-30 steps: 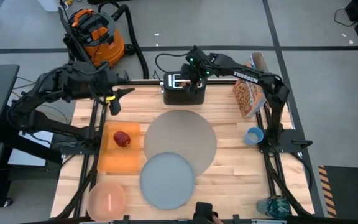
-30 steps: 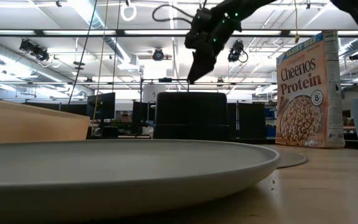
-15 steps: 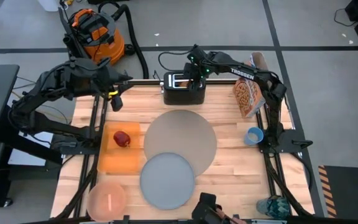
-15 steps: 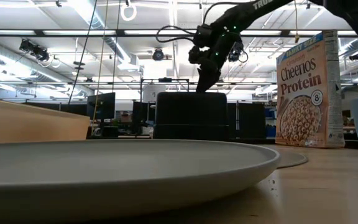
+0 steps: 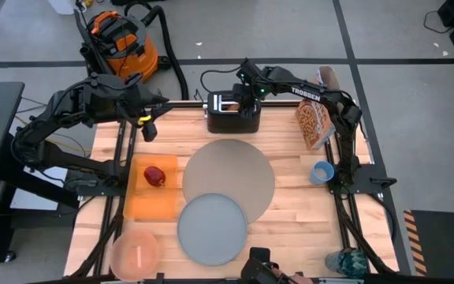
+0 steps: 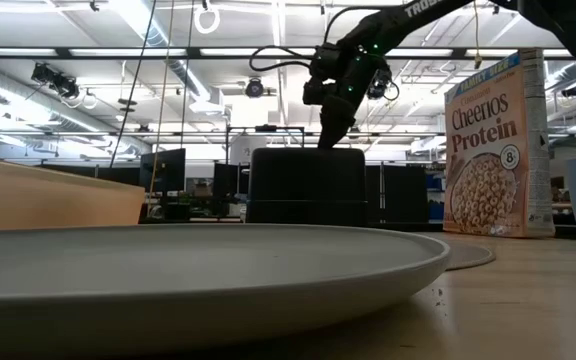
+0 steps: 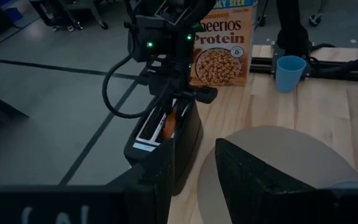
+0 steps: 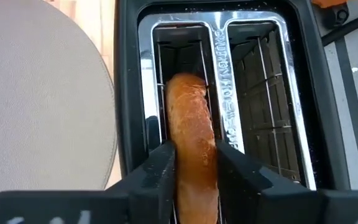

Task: Arrange a breakfast setting
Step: Remove the toasted bagel from the toaster and put it into the light blue plate

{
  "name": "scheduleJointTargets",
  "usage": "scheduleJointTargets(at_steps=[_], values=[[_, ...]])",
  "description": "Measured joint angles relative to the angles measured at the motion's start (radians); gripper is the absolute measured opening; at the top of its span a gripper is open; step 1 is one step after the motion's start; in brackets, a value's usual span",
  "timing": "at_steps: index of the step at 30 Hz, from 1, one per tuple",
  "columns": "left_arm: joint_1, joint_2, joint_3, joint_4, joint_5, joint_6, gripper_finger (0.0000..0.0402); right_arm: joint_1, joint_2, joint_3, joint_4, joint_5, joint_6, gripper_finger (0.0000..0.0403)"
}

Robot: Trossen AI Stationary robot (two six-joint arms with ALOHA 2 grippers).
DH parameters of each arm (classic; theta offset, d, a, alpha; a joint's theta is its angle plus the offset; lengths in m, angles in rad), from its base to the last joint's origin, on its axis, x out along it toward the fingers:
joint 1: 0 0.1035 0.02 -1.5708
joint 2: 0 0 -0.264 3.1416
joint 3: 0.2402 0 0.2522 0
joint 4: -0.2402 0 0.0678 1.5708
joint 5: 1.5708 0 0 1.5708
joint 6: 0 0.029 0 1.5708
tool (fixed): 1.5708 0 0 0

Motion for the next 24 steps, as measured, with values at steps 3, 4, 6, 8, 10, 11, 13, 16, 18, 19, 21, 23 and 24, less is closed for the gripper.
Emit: scheduleJointTargets(at_steps=[3, 4, 6, 8, 10, 11, 13, 16, 18, 19, 21, 23, 24], values=[[0.0, 0.0, 0.0, 0.003, 0.0, -0.004, 0.0125, 0.0, 0.0, 0.0, -0.001, 0.0, -0.004, 0.0088], [0.0, 0.0, 0.0, 0.003, 0.0, -0.01, 0.0125, 0.0, 0.0, 0.0, -0.002, 0.0, -0.004, 0.0081], [0.0, 0.0, 0.0, 0.003, 0.0, -0.021, 0.0125, 0.0, 0.0, 0.0, -0.002, 0.0, 0.0, 0.0068], [0.0, 0.0, 0.0, 0.003, 0.0, -0.022, 0.0125, 0.0, 0.0, 0.0, -0.002, 0.0, 0.004, 0.0057], [0.0, 0.0, 0.0, 0.003, -0.001, -0.023, 0.0125, 0.003, 0.0, 0.0, -0.002, 0.0, 0.006, 0.005], [0.0, 0.0, 0.0, 0.003, -0.001, -0.023, 0.0125, 0.004, -0.001, -0.001, -0.003, 0.0, 0.006, 0.0048], [0.0, 0.0, 0.0, 0.003, 0.0, -0.023, 0.0125, 0.007, -0.009, -0.001, -0.004, 0.002, 0.007, 0.0047], [0.0, 0.0, 0.0, 0.003, -0.001, -0.023, 0.0125, 0.01, -0.039, -0.002, -0.005, 0.005, 0.009, 0.0045], [0.0, 0.0, 0.0, 0.003, -0.001, -0.023, 0.0125, 0.011, -0.068, -0.002, -0.004, 0.008, 0.01, 0.0045], [0.0, 0.0, 0.0, 0.003, -0.001, -0.023, 0.0125, 0.012, -0.083, -0.002, -0.004, 0.014, 0.01, 0.0045], [0.0, 0.0, 0.0, 0.003, -0.001, -0.022, 0.0125, 0.016, -0.116, -0.002, -0.004, 0.028, 0.01, 0.0044], [0.0, 0.0, 0.0, 0.004, -0.001, -0.021, 0.0125, 0.022, -0.155, -0.002, -0.003, 0.042, 0.01, 0.0044], [0.0, 0.0, 0.0, 0.004, -0.001, -0.021, 0.0125, 0.027, -0.175, -0.002, -0.003, 0.05, 0.009, 0.0044]])
